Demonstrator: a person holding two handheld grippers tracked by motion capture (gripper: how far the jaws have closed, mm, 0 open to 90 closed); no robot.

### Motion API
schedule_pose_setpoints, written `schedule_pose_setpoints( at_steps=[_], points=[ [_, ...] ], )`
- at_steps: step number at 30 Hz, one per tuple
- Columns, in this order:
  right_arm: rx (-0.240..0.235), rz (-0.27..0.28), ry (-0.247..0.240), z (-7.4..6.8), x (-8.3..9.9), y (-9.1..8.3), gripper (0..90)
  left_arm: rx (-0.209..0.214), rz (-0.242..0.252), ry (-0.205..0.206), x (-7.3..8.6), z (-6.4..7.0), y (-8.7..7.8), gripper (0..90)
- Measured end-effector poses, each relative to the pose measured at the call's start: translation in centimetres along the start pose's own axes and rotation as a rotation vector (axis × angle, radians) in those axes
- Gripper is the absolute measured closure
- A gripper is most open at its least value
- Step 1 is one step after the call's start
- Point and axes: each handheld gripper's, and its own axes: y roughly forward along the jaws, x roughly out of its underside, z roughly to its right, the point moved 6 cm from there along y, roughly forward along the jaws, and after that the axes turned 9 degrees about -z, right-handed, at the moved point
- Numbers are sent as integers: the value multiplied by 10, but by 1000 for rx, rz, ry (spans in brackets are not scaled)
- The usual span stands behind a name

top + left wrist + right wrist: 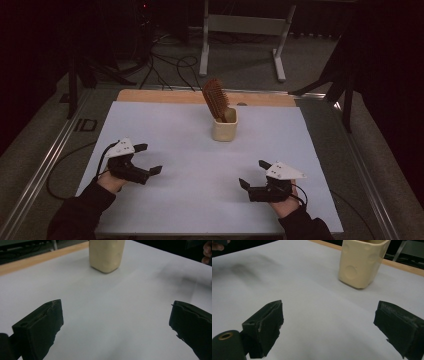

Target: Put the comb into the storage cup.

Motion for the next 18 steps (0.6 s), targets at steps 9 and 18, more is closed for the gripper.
schedule_pose_setpoints(
  at_steps=[9, 18],
  points=[
    [-10, -9, -28, 1, 4, 1, 84, -2, 3, -21, 24, 6, -8, 1],
    [-68, -10, -46, 7, 14, 0, 84, -24, -10, -31, 45, 5, -19, 1]
  ],
)
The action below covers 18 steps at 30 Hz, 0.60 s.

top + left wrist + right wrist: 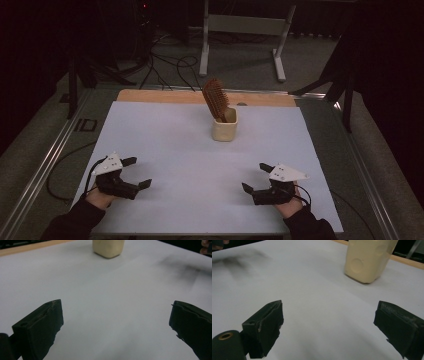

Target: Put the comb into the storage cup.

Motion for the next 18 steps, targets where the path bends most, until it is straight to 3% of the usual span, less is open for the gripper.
schedule_pose_setpoints(
  at_steps=[5, 10, 18],
  points=[
    [-18, 16, 3, 3, 5, -1, 84, -9, 8, -18, 7, -4, -5, 1],
    [-7, -12, 15, 8, 17, -1, 84, -6, 14, -41, 16, -6, -7, 2],
    [4, -18, 49, 15, 26, 1, 84, -44, 22, -59, 26, -12, -16, 2]
  ],
)
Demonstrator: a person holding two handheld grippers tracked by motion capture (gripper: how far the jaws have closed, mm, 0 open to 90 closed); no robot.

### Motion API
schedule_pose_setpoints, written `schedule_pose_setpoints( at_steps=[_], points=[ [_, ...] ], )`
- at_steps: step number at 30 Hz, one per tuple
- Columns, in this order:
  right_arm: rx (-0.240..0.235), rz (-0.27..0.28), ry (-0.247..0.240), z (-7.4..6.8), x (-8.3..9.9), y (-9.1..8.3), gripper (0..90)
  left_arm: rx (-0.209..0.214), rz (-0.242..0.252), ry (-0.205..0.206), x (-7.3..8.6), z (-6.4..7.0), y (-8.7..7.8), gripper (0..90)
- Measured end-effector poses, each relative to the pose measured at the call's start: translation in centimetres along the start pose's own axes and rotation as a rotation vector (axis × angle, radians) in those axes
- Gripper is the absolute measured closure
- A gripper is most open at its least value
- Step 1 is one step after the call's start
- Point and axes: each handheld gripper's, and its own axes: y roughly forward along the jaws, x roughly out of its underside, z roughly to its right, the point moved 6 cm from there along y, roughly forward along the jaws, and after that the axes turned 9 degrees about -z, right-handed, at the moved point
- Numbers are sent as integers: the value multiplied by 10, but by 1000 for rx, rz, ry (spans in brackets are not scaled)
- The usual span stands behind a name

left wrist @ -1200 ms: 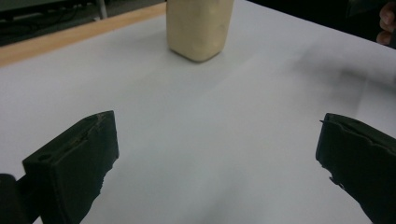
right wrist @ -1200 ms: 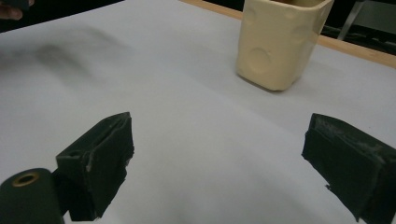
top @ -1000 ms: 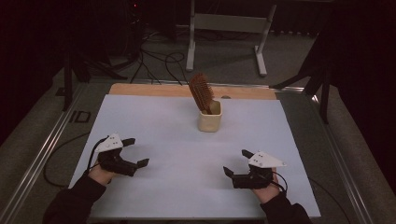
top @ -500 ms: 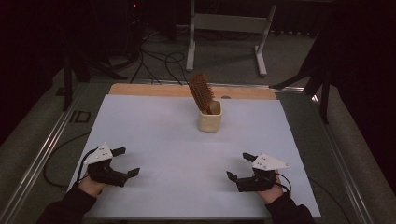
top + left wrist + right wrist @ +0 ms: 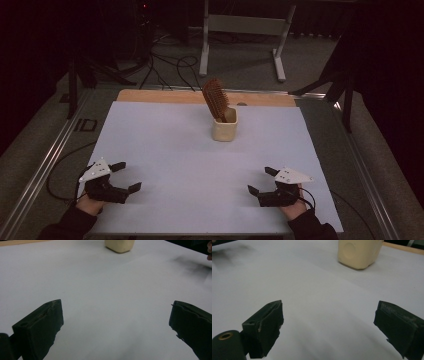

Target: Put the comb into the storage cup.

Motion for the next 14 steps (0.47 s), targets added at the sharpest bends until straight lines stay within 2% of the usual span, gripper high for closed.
schedule_pose_setpoints(
  at_steps=[4, 9, 14],
  points=[
    [-2, -1, 6, 0, 0, 1, 84, -20, 0, 3, 3, -2, -3, 3],
    [-7, -14, 3, 0, 1, 4, 84, -9, 7, -9, 2, -2, -5, 6],
    [-15, -14, 0, -3, 0, 6, 84, -3, 11, 9, -2, 3, -5, 6]
  ],
)
